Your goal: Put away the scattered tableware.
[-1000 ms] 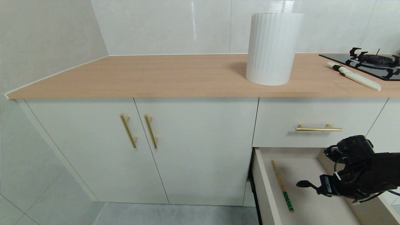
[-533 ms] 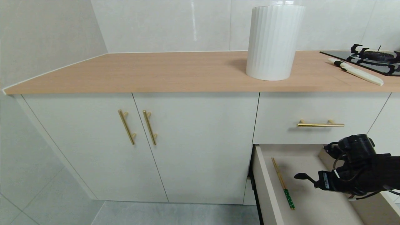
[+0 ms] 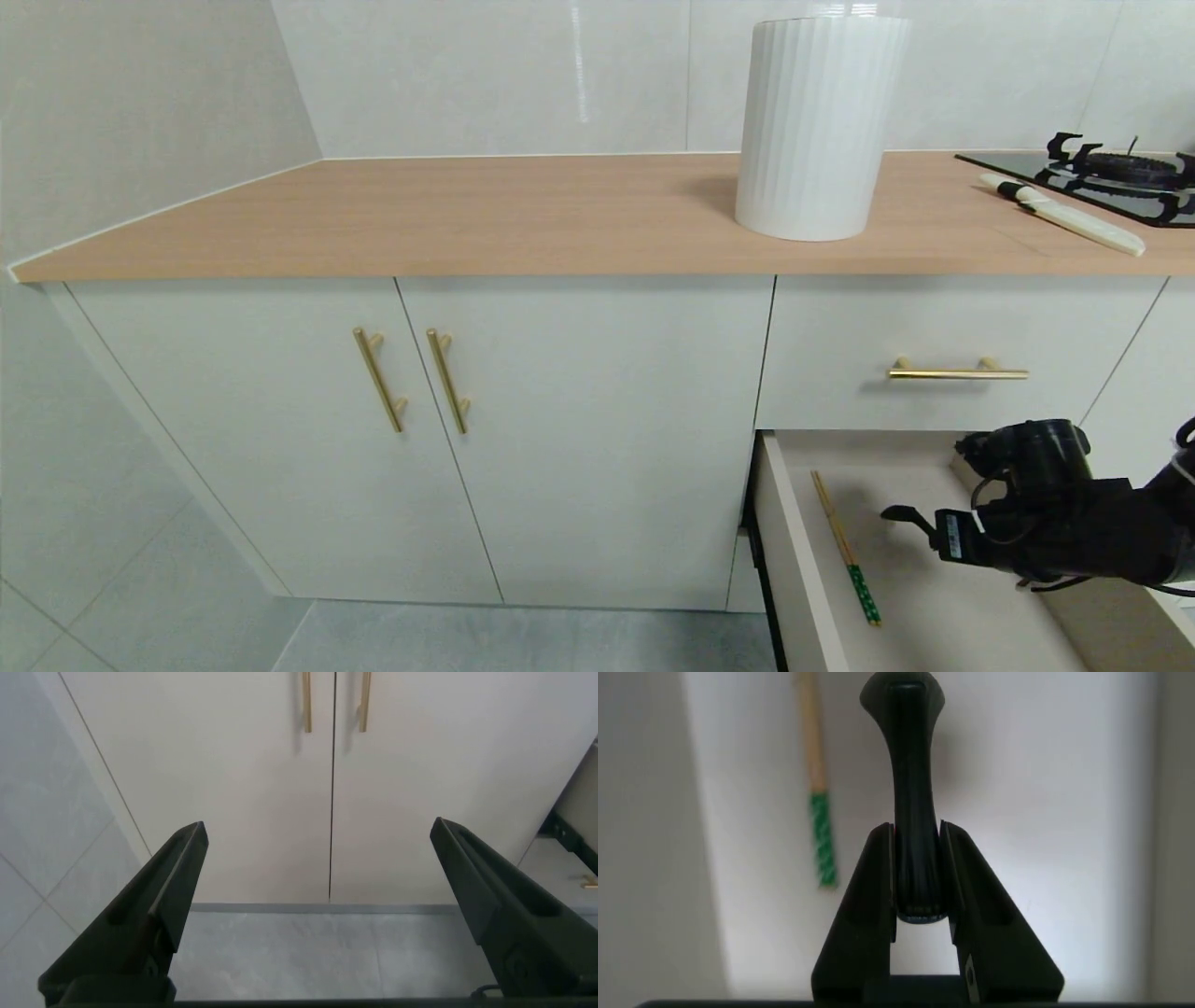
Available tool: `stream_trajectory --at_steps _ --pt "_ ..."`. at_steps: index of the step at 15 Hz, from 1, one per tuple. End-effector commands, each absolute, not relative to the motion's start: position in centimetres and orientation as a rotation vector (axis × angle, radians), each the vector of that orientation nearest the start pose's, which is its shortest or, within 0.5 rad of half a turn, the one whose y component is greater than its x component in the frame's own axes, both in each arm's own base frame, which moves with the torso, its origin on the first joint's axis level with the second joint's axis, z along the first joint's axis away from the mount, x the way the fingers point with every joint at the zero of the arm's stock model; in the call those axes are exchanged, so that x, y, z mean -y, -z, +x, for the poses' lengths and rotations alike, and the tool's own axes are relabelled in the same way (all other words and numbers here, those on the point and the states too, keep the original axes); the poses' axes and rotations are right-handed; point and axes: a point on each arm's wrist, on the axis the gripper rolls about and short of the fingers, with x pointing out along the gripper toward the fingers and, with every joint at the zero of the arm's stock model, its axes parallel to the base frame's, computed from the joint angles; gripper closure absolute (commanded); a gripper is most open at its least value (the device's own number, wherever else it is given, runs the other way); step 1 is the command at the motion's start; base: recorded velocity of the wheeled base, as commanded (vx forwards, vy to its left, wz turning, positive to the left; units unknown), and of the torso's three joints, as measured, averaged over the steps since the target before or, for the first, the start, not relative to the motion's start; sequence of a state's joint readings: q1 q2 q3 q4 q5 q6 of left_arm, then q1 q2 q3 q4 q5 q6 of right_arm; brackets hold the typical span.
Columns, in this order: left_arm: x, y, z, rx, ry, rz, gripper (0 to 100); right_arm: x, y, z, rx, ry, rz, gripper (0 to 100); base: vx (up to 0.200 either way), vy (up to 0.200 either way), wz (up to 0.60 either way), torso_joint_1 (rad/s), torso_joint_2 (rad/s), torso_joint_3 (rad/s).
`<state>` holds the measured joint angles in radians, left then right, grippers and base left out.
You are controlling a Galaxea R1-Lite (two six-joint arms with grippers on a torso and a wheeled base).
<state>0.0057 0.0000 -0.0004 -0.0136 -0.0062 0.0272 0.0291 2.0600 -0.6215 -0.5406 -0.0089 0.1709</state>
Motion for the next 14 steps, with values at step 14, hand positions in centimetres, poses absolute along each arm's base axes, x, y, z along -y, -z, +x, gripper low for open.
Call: stream_trajectory --at_steps 14 --pt "0.0 -7.7 -2.3 0.014 0.0 0.028 0 -1.1 5.1 31.4 -0.939 0.05 0.076 100 0.0 0.0 0.0 0.0 0.0 0.0"
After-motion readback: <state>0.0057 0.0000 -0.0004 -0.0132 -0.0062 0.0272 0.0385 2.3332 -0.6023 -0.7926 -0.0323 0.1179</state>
